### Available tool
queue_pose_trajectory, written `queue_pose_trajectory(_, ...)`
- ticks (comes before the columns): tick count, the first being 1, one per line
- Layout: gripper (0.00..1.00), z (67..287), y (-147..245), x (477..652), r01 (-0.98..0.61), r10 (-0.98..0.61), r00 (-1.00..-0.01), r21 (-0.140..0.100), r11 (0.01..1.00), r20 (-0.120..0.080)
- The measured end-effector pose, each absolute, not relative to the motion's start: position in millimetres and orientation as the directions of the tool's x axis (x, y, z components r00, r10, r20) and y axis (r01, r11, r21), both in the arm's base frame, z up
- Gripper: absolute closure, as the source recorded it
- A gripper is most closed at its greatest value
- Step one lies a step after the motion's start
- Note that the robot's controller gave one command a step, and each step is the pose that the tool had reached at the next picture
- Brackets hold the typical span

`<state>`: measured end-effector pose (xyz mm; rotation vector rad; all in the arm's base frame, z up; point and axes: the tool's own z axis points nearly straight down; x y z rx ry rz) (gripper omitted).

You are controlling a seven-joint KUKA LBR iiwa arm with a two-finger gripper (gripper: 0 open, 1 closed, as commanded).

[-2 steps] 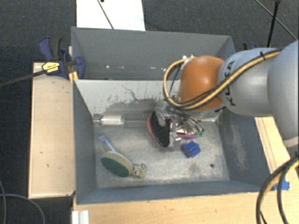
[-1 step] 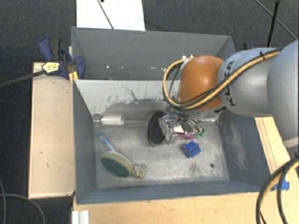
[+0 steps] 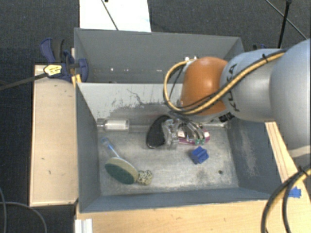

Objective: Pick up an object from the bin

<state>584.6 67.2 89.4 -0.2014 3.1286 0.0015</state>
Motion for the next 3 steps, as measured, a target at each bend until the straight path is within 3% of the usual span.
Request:
queue_pose_trajectory(1, 0.0, 89, 67, 583.1, -0.127, -0.127, -0.992, 0.001, 0.992, -0.001)
queue_pose_trajectory(2, 0.0, 76, 100, 591.7, -0.077, -0.077, -0.997, 0.003, 0.997, -0.016)
queue_pose_trajectory(3, 0.0, 75, 118, 594.7, 0.145, 0.145, -0.989, 0.008, 0.989, -0.016)
